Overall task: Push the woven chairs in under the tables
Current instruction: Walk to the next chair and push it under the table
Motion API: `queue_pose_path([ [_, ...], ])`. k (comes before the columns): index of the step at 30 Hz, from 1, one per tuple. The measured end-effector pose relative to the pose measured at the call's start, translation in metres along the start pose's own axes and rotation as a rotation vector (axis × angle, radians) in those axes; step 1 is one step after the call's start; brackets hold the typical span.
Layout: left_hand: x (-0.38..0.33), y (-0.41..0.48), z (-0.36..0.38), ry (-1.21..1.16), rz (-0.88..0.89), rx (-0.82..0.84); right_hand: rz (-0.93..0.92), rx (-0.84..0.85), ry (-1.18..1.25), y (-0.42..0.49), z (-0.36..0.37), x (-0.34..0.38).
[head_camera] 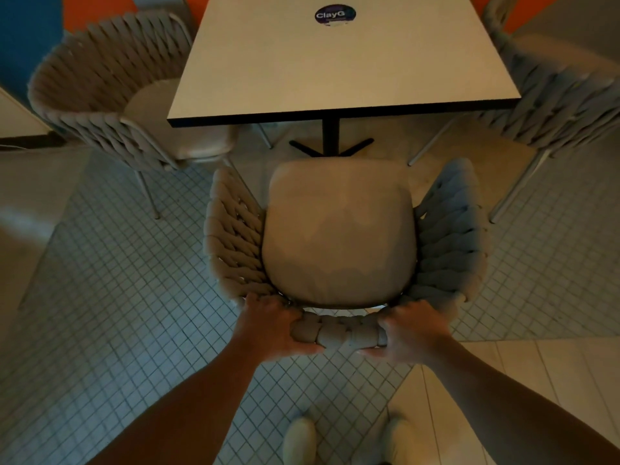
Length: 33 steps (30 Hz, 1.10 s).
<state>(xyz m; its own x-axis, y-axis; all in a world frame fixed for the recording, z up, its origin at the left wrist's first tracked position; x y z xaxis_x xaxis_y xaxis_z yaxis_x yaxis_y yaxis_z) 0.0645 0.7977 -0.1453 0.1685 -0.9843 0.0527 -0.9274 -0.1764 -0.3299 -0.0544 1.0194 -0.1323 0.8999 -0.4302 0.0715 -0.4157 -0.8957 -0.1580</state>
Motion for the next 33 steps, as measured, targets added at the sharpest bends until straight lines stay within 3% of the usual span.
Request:
queue_pose_path([
  [5, -0.004, -0.001, 0.004, -0.005, -0.017, -0.051, -0.01, -0.043, 0.024, 0.0, -0.004, -0.003],
  [17, -0.036, -0.012, 0.007, -0.044, -0.051, -0.095, -0.028, 0.055, 0.041, -0.024, 0.003, -0.019],
  [24, -0.028, -0.015, 0.011, -0.034, -0.033, 0.027, -0.032, 0.019, 0.031, -0.025, 0.009, -0.007],
  [33, -0.028, -0.021, 0.015, -0.058, -0.066, 0.019, 0.025, 0.076, 0.018, -0.027, 0.007, -0.003],
])
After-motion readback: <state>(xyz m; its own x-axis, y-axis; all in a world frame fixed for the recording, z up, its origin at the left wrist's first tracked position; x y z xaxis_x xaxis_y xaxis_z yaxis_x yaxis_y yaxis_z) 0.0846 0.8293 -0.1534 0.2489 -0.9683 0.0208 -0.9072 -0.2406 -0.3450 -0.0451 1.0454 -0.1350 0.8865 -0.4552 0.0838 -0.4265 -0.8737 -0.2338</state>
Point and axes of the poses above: each hand's wrist, its own y-axis towards the middle knuckle, its own z-axis out of the palm, x = y × z, the point moved 4 cm from there along y, towards the middle knuckle, and after that the axes turned 5 degrees about -z, right-handed, at the moved point
